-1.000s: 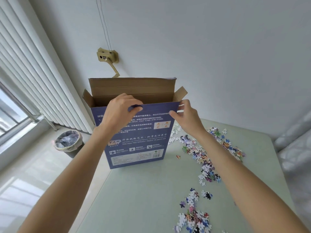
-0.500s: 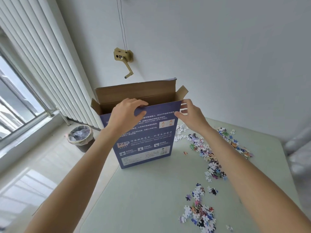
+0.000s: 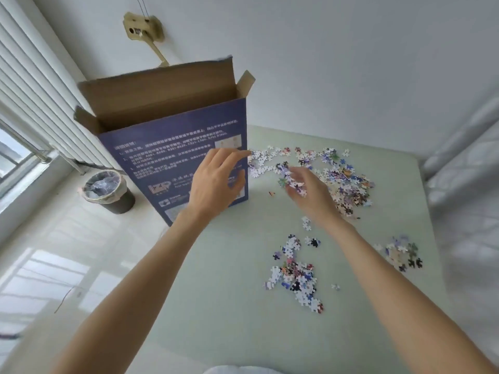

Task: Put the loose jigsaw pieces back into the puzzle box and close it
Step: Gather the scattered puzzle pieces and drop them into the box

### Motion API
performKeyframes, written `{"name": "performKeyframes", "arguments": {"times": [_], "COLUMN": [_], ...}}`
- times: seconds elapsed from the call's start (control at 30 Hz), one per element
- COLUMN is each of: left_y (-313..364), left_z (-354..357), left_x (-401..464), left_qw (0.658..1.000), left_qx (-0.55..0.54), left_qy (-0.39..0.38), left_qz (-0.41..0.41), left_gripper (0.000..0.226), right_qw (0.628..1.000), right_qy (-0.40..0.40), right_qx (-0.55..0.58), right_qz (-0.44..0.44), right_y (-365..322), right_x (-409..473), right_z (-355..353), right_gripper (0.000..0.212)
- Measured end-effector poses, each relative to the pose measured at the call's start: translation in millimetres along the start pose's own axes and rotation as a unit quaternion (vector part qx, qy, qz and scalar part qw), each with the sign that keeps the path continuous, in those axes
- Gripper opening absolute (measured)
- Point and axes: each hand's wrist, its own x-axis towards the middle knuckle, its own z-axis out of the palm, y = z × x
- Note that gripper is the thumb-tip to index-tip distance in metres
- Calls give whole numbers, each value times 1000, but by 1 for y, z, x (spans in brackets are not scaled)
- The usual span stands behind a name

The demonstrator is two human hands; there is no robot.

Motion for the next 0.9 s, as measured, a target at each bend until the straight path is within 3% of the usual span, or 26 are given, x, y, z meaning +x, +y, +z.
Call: {"name": "performKeyframes", "arguments": {"times": [0.1,0.17,0.3,0.4,0.47,0.53,0.67,0.77,0.9], "left_y": [19,28,40,54,65,75,91,96,96], "left_z": [41,70,111,125,129,131,144,164,178], "left_x": [-43,-74,-123,-155,-179,-197,-215,-211,-204], "left_qw": [991,962,845,790,780,791,844,871,899], "left_qx": [-67,-85,-33,-8,1,-8,-70,-122,-177], "left_qy": [-95,-216,-481,-557,-565,-537,-434,-369,-300], "left_qz": [-72,-146,-233,-256,-268,-293,-308,-301,-266], "left_gripper": [32,40,74,90,90,85,63,52,47], "right_qw": [998,994,980,945,928,928,960,977,983], "right_qy": [-26,-54,-98,-147,-171,-156,-97,-106,-45], "right_qx": [-10,-28,-94,-157,-176,-185,-140,-110,-87], "right_qz": [58,95,147,246,281,284,224,151,155], "right_y": [48,79,123,143,151,155,158,160,169], "right_x": [-46,-77,-135,-169,-189,-202,-204,-190,-163], "right_z": [5,9,21,31,40,49,70,80,81], "right_gripper": [40,40,47,78,90,92,68,52,41]}}
